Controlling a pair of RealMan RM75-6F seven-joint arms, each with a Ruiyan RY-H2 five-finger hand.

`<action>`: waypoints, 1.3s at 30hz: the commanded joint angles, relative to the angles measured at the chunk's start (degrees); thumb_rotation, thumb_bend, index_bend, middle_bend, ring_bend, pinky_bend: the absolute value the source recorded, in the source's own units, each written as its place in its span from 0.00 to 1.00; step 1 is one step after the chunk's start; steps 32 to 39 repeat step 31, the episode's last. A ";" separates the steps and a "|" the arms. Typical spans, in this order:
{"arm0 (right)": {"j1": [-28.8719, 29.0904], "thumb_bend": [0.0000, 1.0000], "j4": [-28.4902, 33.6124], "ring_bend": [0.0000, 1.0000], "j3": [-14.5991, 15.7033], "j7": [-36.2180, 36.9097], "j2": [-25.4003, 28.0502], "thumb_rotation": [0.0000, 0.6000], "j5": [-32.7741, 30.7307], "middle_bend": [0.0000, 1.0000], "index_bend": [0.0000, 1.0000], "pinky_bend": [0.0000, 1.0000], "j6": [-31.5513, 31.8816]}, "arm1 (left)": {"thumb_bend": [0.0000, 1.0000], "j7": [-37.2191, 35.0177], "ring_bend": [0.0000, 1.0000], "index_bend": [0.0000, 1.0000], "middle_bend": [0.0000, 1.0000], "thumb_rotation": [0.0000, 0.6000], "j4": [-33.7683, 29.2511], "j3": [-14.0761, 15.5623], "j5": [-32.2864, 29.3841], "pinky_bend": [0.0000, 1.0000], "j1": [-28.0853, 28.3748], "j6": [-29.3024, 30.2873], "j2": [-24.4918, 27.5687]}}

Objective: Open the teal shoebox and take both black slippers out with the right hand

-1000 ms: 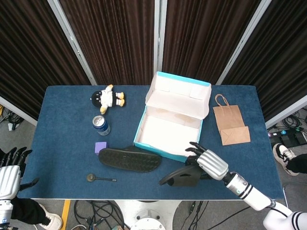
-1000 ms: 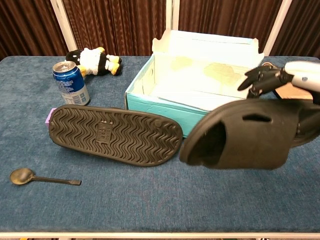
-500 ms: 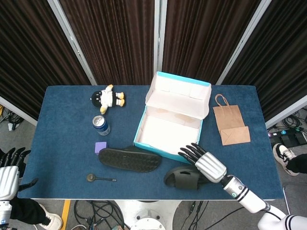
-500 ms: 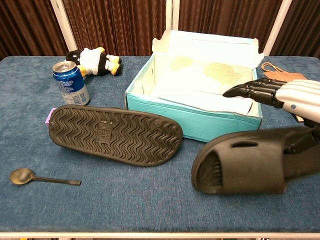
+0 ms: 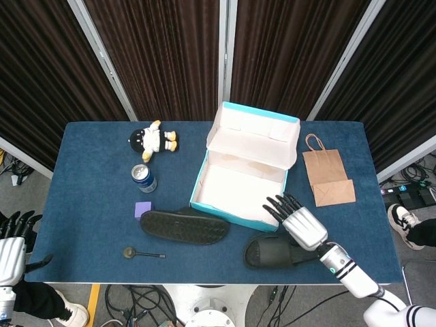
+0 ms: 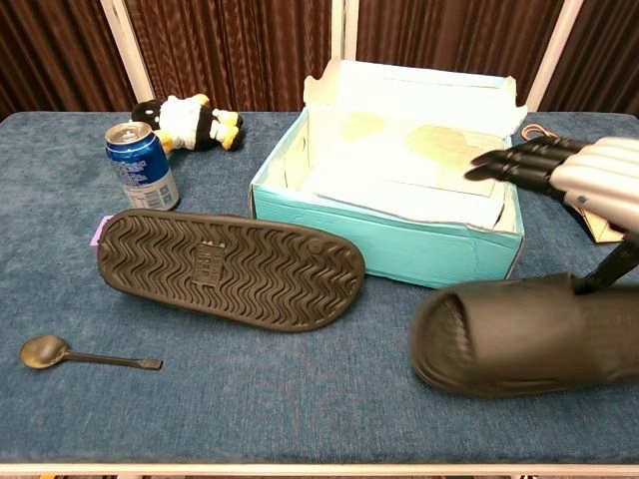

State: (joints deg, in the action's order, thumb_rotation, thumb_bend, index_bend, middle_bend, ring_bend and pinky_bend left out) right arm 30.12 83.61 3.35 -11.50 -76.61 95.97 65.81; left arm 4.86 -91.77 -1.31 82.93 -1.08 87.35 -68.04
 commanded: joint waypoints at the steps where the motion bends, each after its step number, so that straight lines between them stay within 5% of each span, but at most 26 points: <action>1: 0.17 0.00 1.95 0.00 -0.63 -1.63 3.85 1.00 -1.59 0.00 0.00 0.00 -1.39 | 0.00 -0.14 0.02 0.18 0.10 1.00 0.08 -0.03 0.12 0.11 0.10 -0.05 -0.08; 8: -0.31 0.00 3.46 0.00 -2.15 1.75 8.78 1.00 -4.49 0.00 0.00 0.00 -1.29 | 0.00 0.14 0.02 0.18 0.10 1.00 -0.04 -0.20 0.52 0.11 0.67 -0.42 -0.15; 12: -3.42 0.05 3.92 0.00 -3.92 7.72 9.32 1.00 -5.49 0.02 0.00 0.00 5.40 | 0.00 0.44 0.02 0.18 0.10 1.00 -0.28 -0.40 0.55 0.11 0.94 -0.50 -0.10; 15: -6.89 0.12 3.93 0.00 -4.68 12.74 9.62 1.00 -7.04 0.11 0.09 0.02 10.57 | 0.00 0.60 0.02 0.18 0.10 1.00 -0.22 -0.44 0.72 0.11 1.19 -0.65 -0.34; 26: -18.59 0.13 7.23 0.00 -2.03 21.41 12.56 1.00 -7.94 0.07 0.11 0.02 22.11 | 0.00 1.30 0.02 0.18 0.10 1.00 0.65 -0.89 0.86 0.11 1.89 -0.63 -1.86; 39: -19.99 0.13 7.32 0.00 -2.03 24.33 13.37 1.00 -6.64 0.08 0.11 0.02 23.32 | 0.00 1.84 0.02 0.18 0.10 1.00 1.44 -0.87 0.98 0.11 1.63 0.15 -2.58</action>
